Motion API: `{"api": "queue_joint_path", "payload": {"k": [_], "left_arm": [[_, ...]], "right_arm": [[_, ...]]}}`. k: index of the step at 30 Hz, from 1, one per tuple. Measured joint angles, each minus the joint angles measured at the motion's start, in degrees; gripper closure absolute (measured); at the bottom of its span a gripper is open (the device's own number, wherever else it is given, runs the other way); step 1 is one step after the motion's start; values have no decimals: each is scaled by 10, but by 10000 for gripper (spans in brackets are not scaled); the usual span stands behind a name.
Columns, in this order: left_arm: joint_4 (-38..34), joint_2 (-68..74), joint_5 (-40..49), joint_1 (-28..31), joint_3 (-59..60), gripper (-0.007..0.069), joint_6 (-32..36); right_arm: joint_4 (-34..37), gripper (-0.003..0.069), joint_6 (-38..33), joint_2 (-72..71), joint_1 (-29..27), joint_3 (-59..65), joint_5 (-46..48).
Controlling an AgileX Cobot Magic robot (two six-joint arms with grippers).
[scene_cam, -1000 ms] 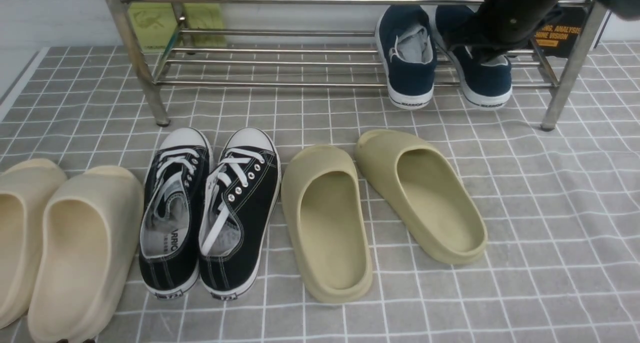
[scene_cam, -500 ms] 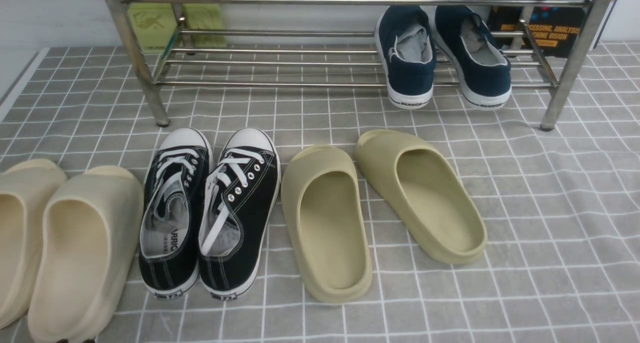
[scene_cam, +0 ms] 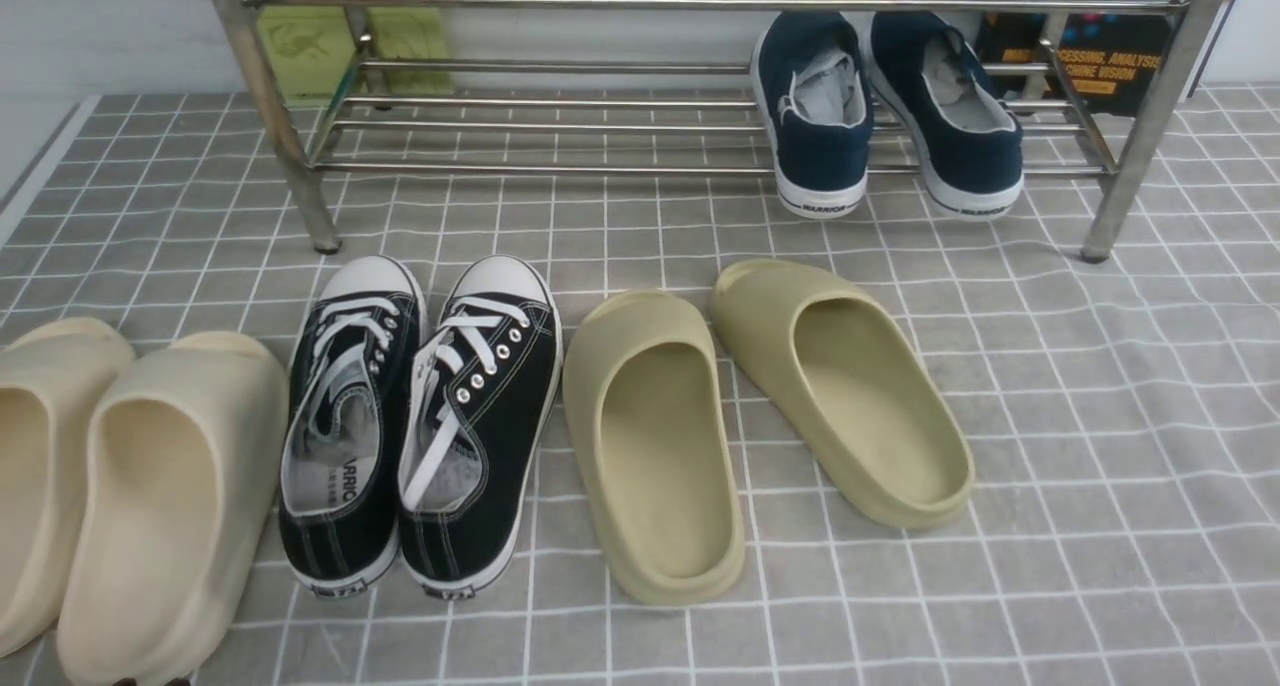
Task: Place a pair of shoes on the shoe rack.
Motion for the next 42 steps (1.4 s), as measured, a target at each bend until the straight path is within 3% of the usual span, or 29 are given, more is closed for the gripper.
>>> {"api": "queue_joint_path", "payload": {"k": [8, 16, 27, 32, 34, 35, 36, 37, 42], "left_arm": [[0, 0, 0, 0, 0, 386, 0], [0, 0, 0, 0, 0, 386, 0], [0, 0, 0, 0, 0, 386, 0], [-1, 0, 0, 0, 0, 386, 0], [-1, 0, 0, 0, 0, 386, 0], [-2, 0, 0, 0, 0, 386, 0], [-2, 0, 0, 0, 0, 386, 0], [-2, 0, 0, 0, 0, 386, 0], [-2, 0, 0, 0, 0, 386, 0]], "right_arm": [[3, 659, 43, -162, 0, 266, -129], [8, 654, 153, -206, 0, 358, -202], [-21, 654, 160, -245, -8, 414, -179], [57, 654, 95, -341, -79, 438, -166], [127, 654, 23, -375, -122, 438, -155], [188, 654, -53, -391, -149, 438, -148], [194, 654, -53, -392, -152, 438, -147], [241, 654, -120, -395, -171, 438, -137], [312, 654, -214, -395, -190, 438, -86]]}}
